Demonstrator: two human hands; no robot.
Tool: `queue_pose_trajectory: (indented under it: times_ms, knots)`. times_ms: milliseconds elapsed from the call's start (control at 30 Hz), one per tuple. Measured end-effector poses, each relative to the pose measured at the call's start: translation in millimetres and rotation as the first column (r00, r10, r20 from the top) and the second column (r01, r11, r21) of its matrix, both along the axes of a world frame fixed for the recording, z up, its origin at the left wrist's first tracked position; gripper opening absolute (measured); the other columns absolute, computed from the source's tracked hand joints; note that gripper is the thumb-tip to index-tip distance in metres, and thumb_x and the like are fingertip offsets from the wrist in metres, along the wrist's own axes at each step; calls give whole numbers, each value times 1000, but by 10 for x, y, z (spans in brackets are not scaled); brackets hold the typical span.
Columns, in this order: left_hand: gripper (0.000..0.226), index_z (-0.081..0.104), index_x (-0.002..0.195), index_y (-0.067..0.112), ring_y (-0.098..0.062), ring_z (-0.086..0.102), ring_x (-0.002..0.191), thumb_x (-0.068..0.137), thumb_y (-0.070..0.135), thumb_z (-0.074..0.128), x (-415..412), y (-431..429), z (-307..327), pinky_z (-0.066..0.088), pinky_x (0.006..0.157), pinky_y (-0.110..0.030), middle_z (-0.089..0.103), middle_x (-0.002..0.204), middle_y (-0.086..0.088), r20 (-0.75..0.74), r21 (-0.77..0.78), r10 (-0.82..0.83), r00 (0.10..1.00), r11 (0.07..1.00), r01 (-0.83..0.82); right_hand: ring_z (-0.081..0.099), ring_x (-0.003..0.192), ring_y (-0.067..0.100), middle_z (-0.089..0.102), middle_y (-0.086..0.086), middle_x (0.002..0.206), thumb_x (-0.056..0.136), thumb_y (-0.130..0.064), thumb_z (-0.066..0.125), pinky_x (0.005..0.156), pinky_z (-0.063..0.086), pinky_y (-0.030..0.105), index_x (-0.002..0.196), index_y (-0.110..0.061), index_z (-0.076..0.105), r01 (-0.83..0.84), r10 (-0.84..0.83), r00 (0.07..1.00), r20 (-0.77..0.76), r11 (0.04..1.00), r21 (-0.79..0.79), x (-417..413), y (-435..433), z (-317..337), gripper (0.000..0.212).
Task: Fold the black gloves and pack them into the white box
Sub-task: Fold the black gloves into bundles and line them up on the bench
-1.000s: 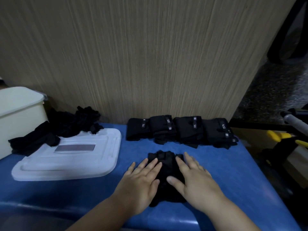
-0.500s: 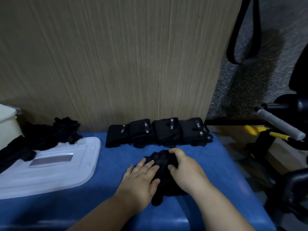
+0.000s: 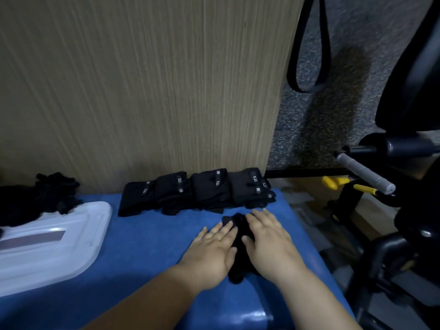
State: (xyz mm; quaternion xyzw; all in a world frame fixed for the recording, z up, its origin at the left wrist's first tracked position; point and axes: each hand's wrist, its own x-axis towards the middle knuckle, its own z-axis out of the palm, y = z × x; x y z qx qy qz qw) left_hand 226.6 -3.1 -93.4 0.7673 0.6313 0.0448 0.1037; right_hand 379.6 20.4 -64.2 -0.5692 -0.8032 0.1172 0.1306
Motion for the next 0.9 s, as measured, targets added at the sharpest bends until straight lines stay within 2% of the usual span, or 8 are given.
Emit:
queue_pose_trajectory:
  times_ms: [100,200,333,500,633,733,833,900]
  knots:
    - [55,-1,153,30,-6,-11,146,102,40,18,7,5,-12,-10,119,-34,-6,160,14,-8,-36,16,1000,999,-16,-14,147,12,-4,-10,161,102,-43,26,120,-6,39,154,-25,6,-68,90,988,127,984,-167,-20,21,-89,59]
    - [56,-6,151,33,-7,-16,145,101,45,16,7,14,-10,-11,119,-40,-10,159,17,-43,-65,54,998,996,-57,-19,145,12,-15,-11,159,100,-54,17,118,-11,47,153,-26,-5,-8,78,969,233,957,-290,12,70,-132,64]
    - [59,-8,151,35,-9,-18,145,100,51,15,13,13,10,-12,118,-44,-13,158,19,-61,-97,95,994,990,-100,-22,144,12,-20,-11,158,98,-58,14,116,-13,52,152,-28,-8,44,41,960,275,955,-295,28,100,-140,66]
    - [61,-7,151,35,-11,-18,146,99,56,15,4,27,8,-11,118,-46,-13,158,18,-51,-117,147,988,981,-152,-21,145,12,-18,-12,158,100,-51,15,116,-13,54,153,-28,-5,90,-24,970,242,960,-266,19,98,-151,60]
    - [61,-5,152,33,-10,-16,146,100,54,17,-104,-45,7,-9,119,-41,-9,160,14,12,-101,173,985,980,-170,-14,147,15,-3,-9,161,101,-44,26,117,-7,53,154,-27,6,145,-127,982,139,980,-135,15,61,-94,59]
    - [61,0,153,30,-10,-12,147,100,51,21,-291,-128,31,-6,120,-38,-3,160,13,79,-59,220,972,975,-215,-1,148,14,19,-9,159,101,-39,33,119,1,45,149,-27,27,138,-139,990,12,989,56,-50,12,-38,50]
    - [59,9,153,27,-12,-7,148,101,48,25,-571,-242,105,-1,120,-37,3,161,10,111,-43,284,952,959,-281,26,142,13,49,-11,139,97,-30,46,114,23,37,131,-28,54,71,-39,990,-135,968,241,-202,-86,-28,34]
    - [56,15,152,27,-14,-2,148,101,47,26,-807,-337,159,4,119,-37,8,160,9,139,-39,344,929,939,-341,44,127,16,61,-10,120,94,-23,54,104,37,36,116,-25,65,-1,62,980,-188,952,306,-340,-157,-38,25]
